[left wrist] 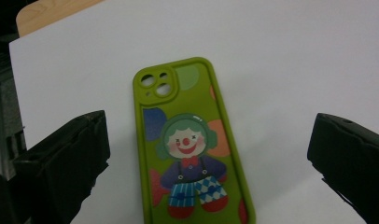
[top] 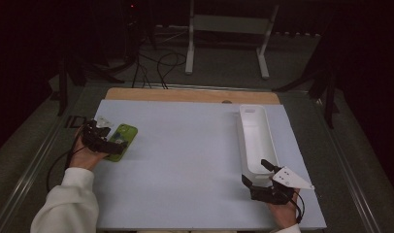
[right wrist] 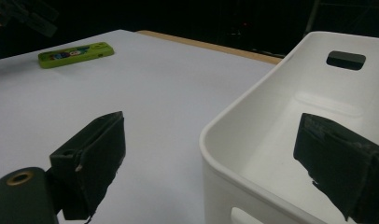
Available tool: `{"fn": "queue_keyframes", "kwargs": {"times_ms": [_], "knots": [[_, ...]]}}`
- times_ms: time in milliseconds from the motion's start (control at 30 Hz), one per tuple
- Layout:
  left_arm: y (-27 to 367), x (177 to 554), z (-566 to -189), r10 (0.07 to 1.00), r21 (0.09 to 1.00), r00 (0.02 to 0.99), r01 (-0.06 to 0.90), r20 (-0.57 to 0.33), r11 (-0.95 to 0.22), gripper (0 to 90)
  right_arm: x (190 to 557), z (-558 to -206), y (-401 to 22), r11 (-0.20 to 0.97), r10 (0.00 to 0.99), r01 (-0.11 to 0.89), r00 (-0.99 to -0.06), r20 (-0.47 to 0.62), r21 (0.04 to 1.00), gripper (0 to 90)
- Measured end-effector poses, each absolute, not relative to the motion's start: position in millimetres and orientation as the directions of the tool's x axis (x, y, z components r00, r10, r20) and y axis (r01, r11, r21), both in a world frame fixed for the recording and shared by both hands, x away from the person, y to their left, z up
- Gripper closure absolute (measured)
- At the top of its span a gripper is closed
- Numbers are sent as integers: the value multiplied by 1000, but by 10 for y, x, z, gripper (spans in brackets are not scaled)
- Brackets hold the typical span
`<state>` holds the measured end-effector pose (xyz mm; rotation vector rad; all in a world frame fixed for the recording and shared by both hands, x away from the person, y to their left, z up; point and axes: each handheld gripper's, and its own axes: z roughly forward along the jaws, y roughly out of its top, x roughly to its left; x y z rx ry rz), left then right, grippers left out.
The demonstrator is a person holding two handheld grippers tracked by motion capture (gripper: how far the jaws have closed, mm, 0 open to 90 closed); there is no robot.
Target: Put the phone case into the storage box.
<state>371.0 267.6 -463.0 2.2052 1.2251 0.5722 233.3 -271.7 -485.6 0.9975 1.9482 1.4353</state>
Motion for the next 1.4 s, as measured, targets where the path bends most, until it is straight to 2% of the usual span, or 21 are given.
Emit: {"fn": "queue_keyframes", "kwargs": {"times_ms": [333,1100,1400], "knots": [[2728,3795,-4729,877,607,470,670,100,-428,0,2331,-4854,-2717,165,805,255,-593,20,953,89],[2807,3873,-4998,914,515,405,780,20,-356,0,2334,-4856,-2722,164,806,258,-592,22,952,89],[2793,3875,-5065,912,495,410,794,-4,-354,77,2334,-4856,-2720,166,805,257,-592,19,952,89]]}}
